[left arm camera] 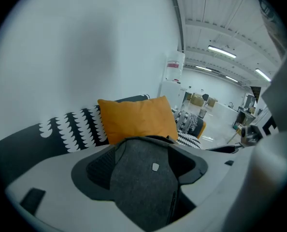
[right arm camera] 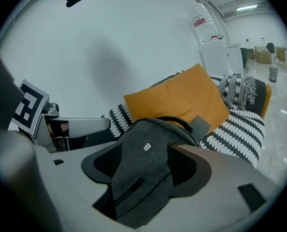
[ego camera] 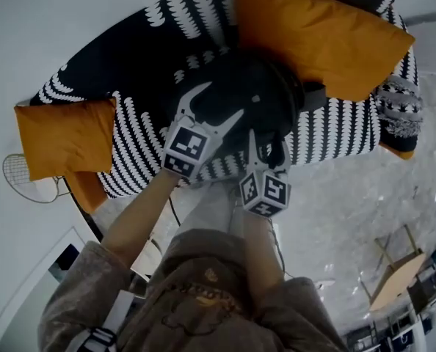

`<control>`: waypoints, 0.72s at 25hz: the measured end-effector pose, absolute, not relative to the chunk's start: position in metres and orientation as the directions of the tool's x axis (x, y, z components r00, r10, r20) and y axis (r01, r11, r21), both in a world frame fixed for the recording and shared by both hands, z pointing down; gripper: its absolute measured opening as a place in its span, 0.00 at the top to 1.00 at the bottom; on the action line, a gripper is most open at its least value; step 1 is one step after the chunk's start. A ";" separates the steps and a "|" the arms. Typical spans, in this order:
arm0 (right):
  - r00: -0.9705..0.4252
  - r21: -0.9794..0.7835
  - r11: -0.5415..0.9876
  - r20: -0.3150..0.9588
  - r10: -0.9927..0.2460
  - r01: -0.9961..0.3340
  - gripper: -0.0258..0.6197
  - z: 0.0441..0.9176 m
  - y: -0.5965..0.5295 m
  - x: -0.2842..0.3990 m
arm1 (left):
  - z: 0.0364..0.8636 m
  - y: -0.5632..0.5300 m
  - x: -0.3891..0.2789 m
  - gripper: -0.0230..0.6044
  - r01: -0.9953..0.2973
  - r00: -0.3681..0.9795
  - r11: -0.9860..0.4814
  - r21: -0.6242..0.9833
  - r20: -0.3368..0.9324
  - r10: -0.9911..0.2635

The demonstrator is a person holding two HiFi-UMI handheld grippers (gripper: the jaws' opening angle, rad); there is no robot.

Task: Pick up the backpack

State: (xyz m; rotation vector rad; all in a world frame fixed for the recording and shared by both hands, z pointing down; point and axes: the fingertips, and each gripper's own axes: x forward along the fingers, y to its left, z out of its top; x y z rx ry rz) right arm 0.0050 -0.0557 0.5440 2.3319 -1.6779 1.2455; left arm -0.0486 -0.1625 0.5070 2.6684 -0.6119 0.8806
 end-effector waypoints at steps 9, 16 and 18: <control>0.220 -0.449 -0.613 0.661 -0.717 -0.650 0.47 0.585 -0.027 0.008 | 0.549 -0.174 -0.033 0.37 -0.334 0.691 -0.941 0.056 0.693 -0.204; 0.236 -0.456 -0.660 0.686 -0.688 -0.598 0.44 0.606 -0.020 0.021 | 0.575 -0.188 -0.027 0.34 -0.308 0.653 -0.951 0.014 0.730 -0.201; 0.228 -0.458 -0.658 0.689 -0.688 -0.598 0.44 0.615 -0.021 0.020 | 0.586 -0.191 -0.029 0.34 -0.308 0.646 -0.951 0.013 0.737 -0.199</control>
